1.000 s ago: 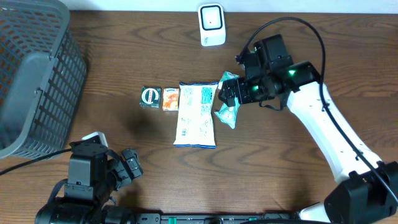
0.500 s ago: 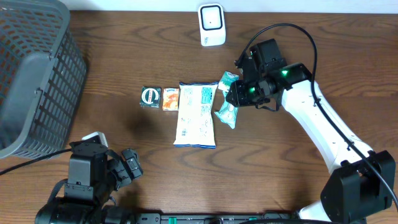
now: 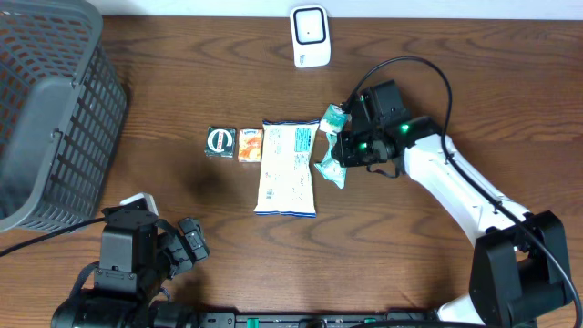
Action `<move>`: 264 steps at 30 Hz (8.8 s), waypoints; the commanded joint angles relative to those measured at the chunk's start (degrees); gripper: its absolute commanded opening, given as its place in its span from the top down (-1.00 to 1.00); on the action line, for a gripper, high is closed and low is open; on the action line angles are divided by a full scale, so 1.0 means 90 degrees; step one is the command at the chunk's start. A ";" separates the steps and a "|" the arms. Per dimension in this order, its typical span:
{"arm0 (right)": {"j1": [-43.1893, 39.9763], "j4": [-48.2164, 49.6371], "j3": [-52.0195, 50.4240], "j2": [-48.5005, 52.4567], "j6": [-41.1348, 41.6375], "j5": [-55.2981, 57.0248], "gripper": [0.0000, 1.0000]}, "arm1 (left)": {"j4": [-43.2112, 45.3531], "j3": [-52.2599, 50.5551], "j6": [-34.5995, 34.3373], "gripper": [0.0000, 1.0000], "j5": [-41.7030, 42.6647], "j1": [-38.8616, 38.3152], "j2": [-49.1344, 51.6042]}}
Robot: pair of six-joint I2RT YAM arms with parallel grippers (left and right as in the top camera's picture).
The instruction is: Scan the item barcode
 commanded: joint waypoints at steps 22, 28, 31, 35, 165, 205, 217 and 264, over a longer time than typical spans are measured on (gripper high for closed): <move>0.0512 0.1515 -0.0877 0.0631 0.0770 0.1112 0.98 | -0.0019 -0.0015 -0.0007 -0.95 -0.0056 0.0015 -0.0027; 0.0406 0.1328 -0.0874 0.0622 0.0767 0.1423 0.98 | -0.0017 -0.0015 -0.0007 -0.95 -0.0056 0.0015 -0.0027; 0.0367 0.1066 -0.0872 0.0622 0.0767 0.1719 0.98 | -0.0017 -0.0015 -0.0007 -0.96 -0.0056 0.0015 -0.0027; 0.0316 0.0423 -0.0804 0.0566 0.0767 0.2244 0.98 | -0.0017 -0.0015 -0.0007 -0.95 -0.0056 0.0015 -0.0027; 0.0561 -0.1178 -0.0746 -0.0928 0.1353 0.2322 0.75 | -0.0017 -0.0015 -0.0007 -0.95 -0.0056 0.0015 -0.0027; 0.0551 -0.3891 0.0889 0.0379 0.0850 0.1681 -0.83 | -0.0017 -0.0015 -0.0007 -0.96 -0.0056 0.0015 -0.0027; 0.0648 -0.4082 0.0843 0.0381 0.0804 0.1676 0.55 | -0.0017 -0.0015 -0.0007 -0.96 -0.0056 0.0015 -0.0027; -0.0206 -0.3910 -0.0704 0.0381 0.1525 0.3378 0.98 | -0.0017 -0.0015 -0.0007 -0.95 -0.0056 0.0015 -0.0027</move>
